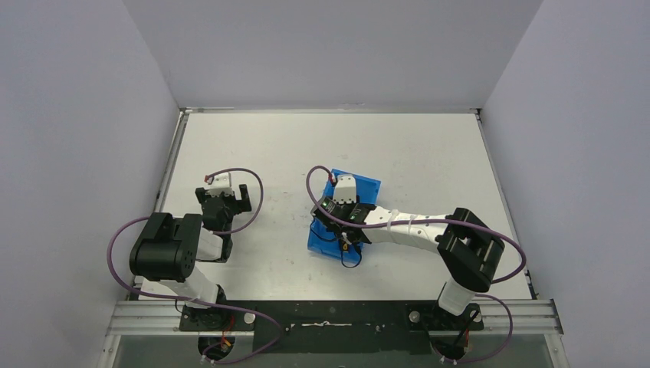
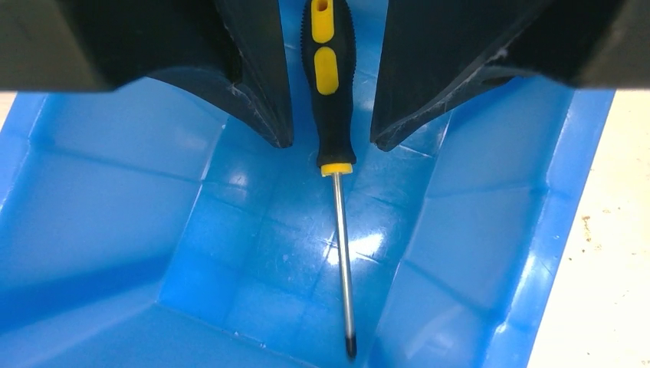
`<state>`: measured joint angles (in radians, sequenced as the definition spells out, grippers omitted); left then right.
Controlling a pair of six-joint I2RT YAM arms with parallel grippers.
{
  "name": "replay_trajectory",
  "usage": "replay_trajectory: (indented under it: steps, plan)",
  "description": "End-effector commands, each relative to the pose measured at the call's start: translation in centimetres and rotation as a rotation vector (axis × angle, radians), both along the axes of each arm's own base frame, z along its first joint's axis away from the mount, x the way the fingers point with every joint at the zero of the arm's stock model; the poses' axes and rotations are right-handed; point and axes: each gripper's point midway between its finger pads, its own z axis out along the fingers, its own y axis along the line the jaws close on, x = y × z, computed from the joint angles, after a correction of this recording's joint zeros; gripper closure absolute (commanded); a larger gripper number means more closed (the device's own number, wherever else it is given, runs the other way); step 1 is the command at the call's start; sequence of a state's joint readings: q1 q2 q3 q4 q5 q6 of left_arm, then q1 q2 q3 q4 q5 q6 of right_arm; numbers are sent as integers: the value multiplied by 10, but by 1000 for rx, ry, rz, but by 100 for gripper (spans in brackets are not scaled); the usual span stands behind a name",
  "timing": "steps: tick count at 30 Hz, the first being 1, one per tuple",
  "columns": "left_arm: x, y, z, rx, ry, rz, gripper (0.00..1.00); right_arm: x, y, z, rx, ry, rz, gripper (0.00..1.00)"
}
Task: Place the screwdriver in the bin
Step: Place the screwdriver in the bin.
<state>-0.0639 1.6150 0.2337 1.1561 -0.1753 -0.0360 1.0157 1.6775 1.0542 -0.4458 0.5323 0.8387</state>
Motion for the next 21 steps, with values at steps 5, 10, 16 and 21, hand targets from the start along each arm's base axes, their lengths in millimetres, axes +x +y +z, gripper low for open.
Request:
replay_trajectory:
  steps: [5, 10, 16, 21]
  plan:
    - [11, -1, 21, 1, -77, -4, 3, 6, 9, 44, 62, -67, -2, 57]
    - [11, -1, 21, 2, -77, -4, 3, 9, 9, 69, 59, -98, -5, 56]
    - [11, -1, 21, 1, -78, -4, 3, 15, 12, 103, 78, -143, 7, 49]
    - [11, -1, 21, 1, -76, -4, 3, 22, 12, 133, 55, -183, 12, 32]
